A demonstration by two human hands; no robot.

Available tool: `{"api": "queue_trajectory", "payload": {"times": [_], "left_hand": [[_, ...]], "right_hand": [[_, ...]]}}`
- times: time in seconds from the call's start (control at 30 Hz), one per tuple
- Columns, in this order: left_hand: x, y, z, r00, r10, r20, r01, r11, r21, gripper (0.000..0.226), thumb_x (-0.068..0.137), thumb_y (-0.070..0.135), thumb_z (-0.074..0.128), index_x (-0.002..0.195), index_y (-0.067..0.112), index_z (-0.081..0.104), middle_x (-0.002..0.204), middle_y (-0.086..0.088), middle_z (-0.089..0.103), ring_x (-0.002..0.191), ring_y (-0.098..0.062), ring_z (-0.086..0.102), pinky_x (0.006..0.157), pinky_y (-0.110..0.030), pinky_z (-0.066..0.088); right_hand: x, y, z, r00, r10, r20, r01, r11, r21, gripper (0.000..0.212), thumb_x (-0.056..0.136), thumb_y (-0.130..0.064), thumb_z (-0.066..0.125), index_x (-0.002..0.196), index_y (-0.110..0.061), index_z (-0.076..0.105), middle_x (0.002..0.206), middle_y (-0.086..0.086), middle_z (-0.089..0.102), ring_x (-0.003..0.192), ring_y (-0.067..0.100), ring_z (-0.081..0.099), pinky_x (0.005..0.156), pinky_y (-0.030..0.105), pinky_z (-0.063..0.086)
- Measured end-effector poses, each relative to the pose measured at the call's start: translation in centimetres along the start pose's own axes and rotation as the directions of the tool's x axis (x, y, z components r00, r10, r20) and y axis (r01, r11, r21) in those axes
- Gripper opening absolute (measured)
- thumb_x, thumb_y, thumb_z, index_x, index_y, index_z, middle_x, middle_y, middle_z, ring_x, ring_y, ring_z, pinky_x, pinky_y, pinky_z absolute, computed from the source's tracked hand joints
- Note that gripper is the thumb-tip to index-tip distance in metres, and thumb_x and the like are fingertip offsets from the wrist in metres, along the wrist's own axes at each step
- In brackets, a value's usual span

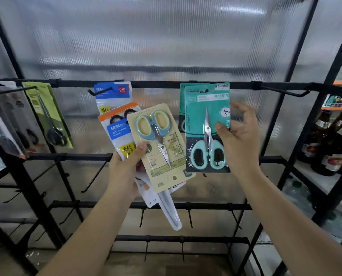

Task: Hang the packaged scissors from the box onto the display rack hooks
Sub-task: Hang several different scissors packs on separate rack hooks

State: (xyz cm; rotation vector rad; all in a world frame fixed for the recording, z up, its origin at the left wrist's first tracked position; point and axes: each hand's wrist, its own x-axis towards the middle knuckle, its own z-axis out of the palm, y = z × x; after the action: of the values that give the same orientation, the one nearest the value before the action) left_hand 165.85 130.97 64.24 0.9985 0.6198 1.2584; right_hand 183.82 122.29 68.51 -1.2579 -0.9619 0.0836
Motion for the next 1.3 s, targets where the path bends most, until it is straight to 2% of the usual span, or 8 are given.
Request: {"api": "queue_trajectory", "payload": {"times": [0.23, 0.47, 0.6, 0.7, 0.87, 1.07, 1.2, 1.3], "left_hand": [[1.0, -0.5, 0.5, 1.000, -0.023, -0.002, 0.023, 1.000, -0.017, 0.018, 0.086, 0.011, 0.063, 0.103, 0.012, 0.058, 0.076, -0.003, 0.073, 0.062, -0.017, 0.070, 0.047, -0.027, 0.053], [1.9, -1.0, 0.9, 0.999, -0.044, -0.009, 0.043, 0.998, -0.055, 0.014, 0.087, 0.009, 0.062, 0.099, 0.012, 0.057, 0.066, 0.000, 0.071, 0.055, -0.012, 0.068, 0.042, -0.022, 0.050], [2.8, -1.0, 0.8, 0.999, -0.023, 0.026, 0.025, 0.998, -0.054, 0.016, 0.086, 0.010, 0.062, 0.102, 0.014, 0.057, 0.072, -0.001, 0.072, 0.063, -0.017, 0.070, 0.047, -0.026, 0.053], [3.4, -1.1, 0.8, 0.999, 0.005, 0.038, -0.004, 1.000, -0.017, 0.013, 0.086, 0.010, 0.063, 0.097, 0.017, 0.059, 0.079, -0.002, 0.073, 0.071, -0.020, 0.072, 0.055, -0.030, 0.057], [3.2, -1.6, -0.2, 0.999, -0.029, -0.015, 0.029, 0.999, -0.022, 0.015, 0.084, 0.012, 0.066, 0.096, 0.017, 0.060, 0.082, -0.003, 0.074, 0.073, -0.021, 0.072, 0.055, -0.033, 0.058], [2.0, -1.9, -0.9, 0.999, -0.023, -0.023, 0.023, 0.999, -0.025, 0.019, 0.084, 0.009, 0.065, 0.101, 0.014, 0.059, 0.086, -0.005, 0.074, 0.076, -0.021, 0.072, 0.053, -0.029, 0.056], [0.9, -2.8, -0.6, 0.999, -0.051, 0.016, 0.051, 0.999, 0.001, 0.022, 0.084, 0.007, 0.065, 0.105, 0.011, 0.060, 0.092, -0.010, 0.074, 0.081, -0.026, 0.072, 0.058, -0.033, 0.058], [0.1, -3.8, -0.5, 0.998, -0.056, 0.018, 0.056, 0.998, 0.009, 0.018, 0.085, 0.006, 0.064, 0.101, 0.012, 0.061, 0.088, -0.008, 0.074, 0.078, -0.025, 0.072, 0.060, -0.034, 0.059]], "right_hand": [[0.4, 0.9, 0.1, 0.999, 0.014, 0.041, -0.013, 1.000, -0.021, 0.047, 0.092, -0.005, 0.055, 0.130, -0.029, 0.042, 0.107, 0.002, 0.070, 0.084, 0.012, 0.071, 0.060, 0.036, 0.058], [1.2, 1.7, 0.2, 0.999, 0.021, 0.026, -0.020, 0.999, -0.045, 0.048, 0.092, -0.004, 0.055, 0.132, -0.028, 0.045, 0.106, 0.000, 0.070, 0.072, 0.007, 0.071, 0.052, 0.029, 0.057], [3.2, 2.1, 1.0, 1.000, 0.008, 0.023, -0.003, 0.978, -0.208, 0.052, 0.093, -0.010, 0.054, 0.138, -0.031, 0.041, 0.114, 0.000, 0.066, 0.073, 0.013, 0.070, 0.055, 0.035, 0.058], [6.3, 2.6, 3.0, 0.997, 0.075, 0.030, -0.065, 0.963, -0.262, 0.056, 0.094, -0.009, 0.052, 0.143, -0.030, 0.034, 0.130, 0.003, 0.056, 0.074, 0.004, 0.064, 0.045, 0.016, 0.050], [8.7, 3.6, 4.6, 0.992, 0.115, 0.043, -0.090, 0.918, -0.386, 0.058, 0.097, -0.011, 0.048, 0.147, -0.032, 0.028, 0.131, 0.007, 0.054, 0.062, -0.001, 0.055, 0.042, 0.015, 0.048], [3.2, 3.8, 3.2, 0.989, 0.106, 0.107, -0.057, 0.922, -0.382, 0.046, 0.093, -0.020, 0.054, 0.138, -0.023, 0.042, 0.124, -0.008, 0.047, 0.107, 0.003, 0.047, 0.063, 0.003, 0.040], [-1.1, 3.7, 2.5, 0.742, 0.366, 0.562, -0.196, 0.919, -0.341, 0.037, 0.085, -0.038, 0.063, 0.119, -0.025, 0.054, 0.109, -0.010, 0.064, 0.098, 0.011, 0.063, 0.077, 0.024, 0.052], [-2.5, 4.2, 2.5, 0.670, 0.425, 0.608, -0.277, 0.904, -0.327, 0.022, 0.082, -0.025, 0.070, 0.103, -0.021, 0.064, 0.100, -0.007, 0.072, 0.091, 0.009, 0.068, 0.083, 0.031, 0.054]]}}
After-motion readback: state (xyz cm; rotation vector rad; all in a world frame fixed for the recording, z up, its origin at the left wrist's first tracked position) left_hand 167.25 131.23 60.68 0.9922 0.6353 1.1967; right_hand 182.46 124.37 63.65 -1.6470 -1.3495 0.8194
